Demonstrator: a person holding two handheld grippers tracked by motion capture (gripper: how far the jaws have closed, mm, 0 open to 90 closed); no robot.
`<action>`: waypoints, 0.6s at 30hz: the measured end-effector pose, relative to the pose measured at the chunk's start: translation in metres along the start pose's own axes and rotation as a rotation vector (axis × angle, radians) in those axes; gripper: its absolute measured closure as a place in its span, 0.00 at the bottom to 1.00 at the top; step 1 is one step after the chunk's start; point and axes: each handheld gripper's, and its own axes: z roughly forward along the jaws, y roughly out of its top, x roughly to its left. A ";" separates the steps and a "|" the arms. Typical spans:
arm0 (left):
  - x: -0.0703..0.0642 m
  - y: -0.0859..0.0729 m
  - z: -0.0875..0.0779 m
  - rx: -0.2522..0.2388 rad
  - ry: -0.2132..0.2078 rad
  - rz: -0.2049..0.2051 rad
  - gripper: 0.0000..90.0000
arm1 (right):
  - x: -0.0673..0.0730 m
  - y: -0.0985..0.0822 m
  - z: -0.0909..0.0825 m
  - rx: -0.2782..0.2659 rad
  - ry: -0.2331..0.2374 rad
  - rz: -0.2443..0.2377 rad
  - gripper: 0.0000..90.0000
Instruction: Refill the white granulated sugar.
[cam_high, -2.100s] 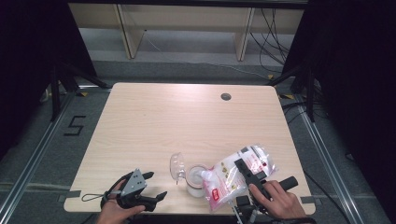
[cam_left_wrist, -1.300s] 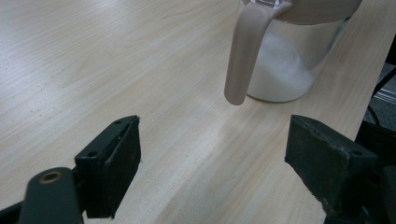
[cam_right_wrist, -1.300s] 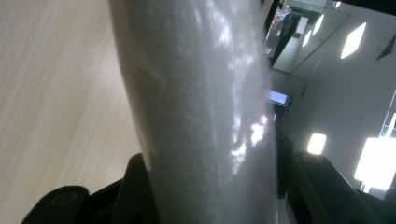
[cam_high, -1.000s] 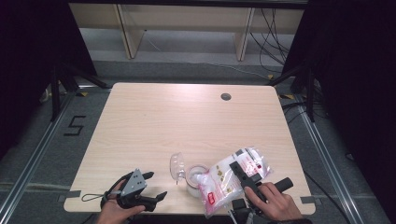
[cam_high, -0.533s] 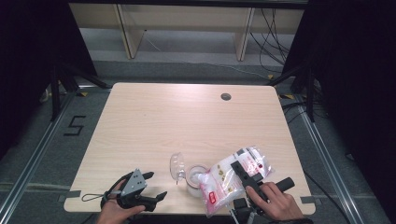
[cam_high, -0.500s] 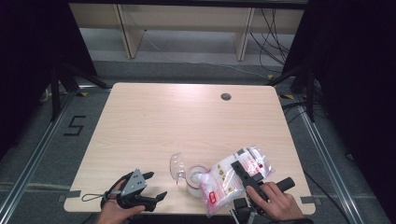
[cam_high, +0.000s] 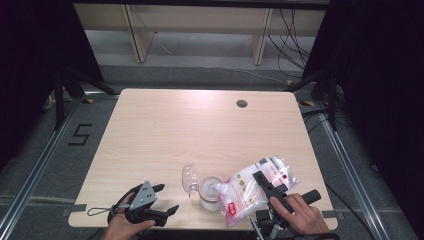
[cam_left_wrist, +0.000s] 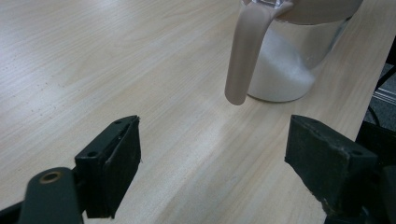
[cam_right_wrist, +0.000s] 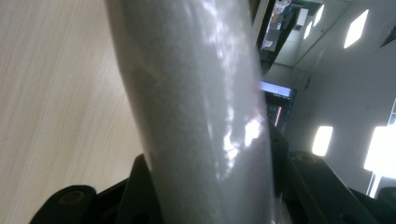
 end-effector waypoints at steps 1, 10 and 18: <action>0.000 0.000 0.000 -0.003 -0.002 -0.007 0.20 | 0.000 -0.001 0.000 -0.007 -0.016 -0.004 0.72; 0.000 0.000 0.000 -0.003 -0.002 -0.008 0.20 | -0.002 -0.006 0.000 -0.022 -0.015 0.004 0.73; 0.000 0.000 0.000 0.000 0.001 -0.007 0.20 | 0.000 -0.008 0.000 -0.028 -0.026 0.033 0.73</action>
